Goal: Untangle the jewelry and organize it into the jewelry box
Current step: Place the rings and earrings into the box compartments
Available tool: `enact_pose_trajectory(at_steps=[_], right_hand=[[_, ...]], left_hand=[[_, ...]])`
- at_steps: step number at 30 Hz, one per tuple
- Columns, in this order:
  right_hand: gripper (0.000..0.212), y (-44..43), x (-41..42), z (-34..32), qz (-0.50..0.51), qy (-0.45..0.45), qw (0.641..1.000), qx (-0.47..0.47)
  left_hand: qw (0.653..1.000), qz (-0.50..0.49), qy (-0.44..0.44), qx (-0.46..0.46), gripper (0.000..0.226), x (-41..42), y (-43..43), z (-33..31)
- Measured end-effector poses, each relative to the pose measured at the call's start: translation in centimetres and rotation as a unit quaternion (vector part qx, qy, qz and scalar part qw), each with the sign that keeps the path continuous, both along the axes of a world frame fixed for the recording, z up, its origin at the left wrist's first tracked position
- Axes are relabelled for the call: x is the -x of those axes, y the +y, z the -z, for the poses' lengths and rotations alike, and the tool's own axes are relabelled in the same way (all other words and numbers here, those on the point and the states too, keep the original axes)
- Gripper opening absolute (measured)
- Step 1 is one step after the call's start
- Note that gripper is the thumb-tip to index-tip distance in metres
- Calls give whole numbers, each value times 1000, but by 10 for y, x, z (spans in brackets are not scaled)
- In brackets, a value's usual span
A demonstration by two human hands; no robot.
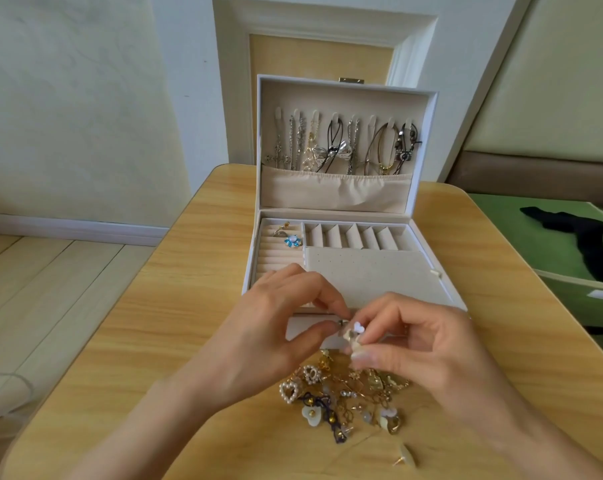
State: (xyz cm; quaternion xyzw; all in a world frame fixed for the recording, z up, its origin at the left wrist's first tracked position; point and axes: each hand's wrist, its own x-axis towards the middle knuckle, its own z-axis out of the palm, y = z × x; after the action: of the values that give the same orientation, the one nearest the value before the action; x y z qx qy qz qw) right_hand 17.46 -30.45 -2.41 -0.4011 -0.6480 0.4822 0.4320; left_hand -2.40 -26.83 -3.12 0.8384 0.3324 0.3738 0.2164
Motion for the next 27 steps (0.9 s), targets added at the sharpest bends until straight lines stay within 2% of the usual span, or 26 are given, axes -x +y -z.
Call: enact_pose_trajectory(at_steps=[2,6,13,21,23,27], right_hand=[[17,2,-3,0,-4,72,996,55],[20,4,-3,-3,-30,177,979,100],[17,4,5,-3,16,193,976,95],[12,17,8,-9,98,50,993,-31],[10,40,10,-18,111,8,992,-59],[11,103,13,-31,145,-58,987,-44]], left_hand=[[1000,14,-23,17,15,-3,-3,-1],[995,40,-75,49,16,-4,-7,-5],[993,25,-112,16,16,-12,-4,-1],[990,-24,-128,54,21,-19,7,-3],[989,-48,-127,62,16,-22,24,-12],[986,-106,-106,74,11,-25,77,-28]])
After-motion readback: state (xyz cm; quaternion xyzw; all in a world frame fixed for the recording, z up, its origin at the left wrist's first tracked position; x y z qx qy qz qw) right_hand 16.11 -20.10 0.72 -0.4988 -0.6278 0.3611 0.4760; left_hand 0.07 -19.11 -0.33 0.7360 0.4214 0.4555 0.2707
